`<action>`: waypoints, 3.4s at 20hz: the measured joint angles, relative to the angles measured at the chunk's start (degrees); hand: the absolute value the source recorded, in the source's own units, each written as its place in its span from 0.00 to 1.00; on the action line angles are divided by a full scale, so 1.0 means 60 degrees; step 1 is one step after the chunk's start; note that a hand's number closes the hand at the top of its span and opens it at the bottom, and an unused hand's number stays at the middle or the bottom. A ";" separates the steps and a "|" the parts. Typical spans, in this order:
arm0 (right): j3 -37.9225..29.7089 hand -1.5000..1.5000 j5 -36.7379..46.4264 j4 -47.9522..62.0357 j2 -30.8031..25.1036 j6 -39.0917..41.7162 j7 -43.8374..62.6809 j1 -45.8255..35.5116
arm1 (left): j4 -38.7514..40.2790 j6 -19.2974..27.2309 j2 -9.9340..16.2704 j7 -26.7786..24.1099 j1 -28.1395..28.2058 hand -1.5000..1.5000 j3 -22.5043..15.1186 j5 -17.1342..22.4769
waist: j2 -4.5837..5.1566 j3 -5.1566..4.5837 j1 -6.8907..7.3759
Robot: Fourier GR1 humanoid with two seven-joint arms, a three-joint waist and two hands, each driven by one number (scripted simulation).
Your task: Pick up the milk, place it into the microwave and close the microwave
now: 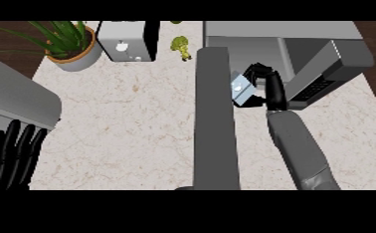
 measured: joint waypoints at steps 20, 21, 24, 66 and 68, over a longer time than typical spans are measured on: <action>-0.0512 0.00 0.1361 0.4350 -0.1506 -0.3358 0.0064 -0.3372 | 0.0435 -0.0230 0.0184 -0.0056 -0.0493 0.00 0.0016 -0.0274 | 0.0297 0.0034 0.0720; -0.0433 0.00 0.1463 0.4484 -0.1523 -0.3305 0.0136 -0.3498 | 0.0504 -0.0218 0.0186 -0.0083 -0.0555 0.00 0.0021 -0.0336 | 0.0303 0.0034 0.0717; -0.0274 0.00 0.1667 0.4776 -0.1476 -0.3153 0.0248 -0.3757 | 0.0535 -0.0240 0.0216 -0.0091 -0.0607 0.00 -0.0027 -0.0450 | 0.0333 0.0036 0.0778; -0.1958 0.00 0.0260 0.4515 -0.2096 -0.1032 -0.1476 -0.3294 | 0.0122 0.0129 -0.0406 -0.0267 0.0254 0.00 -0.1339 -0.1918 | 0.0086 -0.0009 0.0286; -0.2051 0.00 0.0127 0.4445 -0.2085 -0.0638 -0.1545 -0.3241 | 0.0114 0.0109 -0.0414 -0.0337 0.0326 0.00 -0.1368 -0.1915 | 0.0062 -0.0019 0.0270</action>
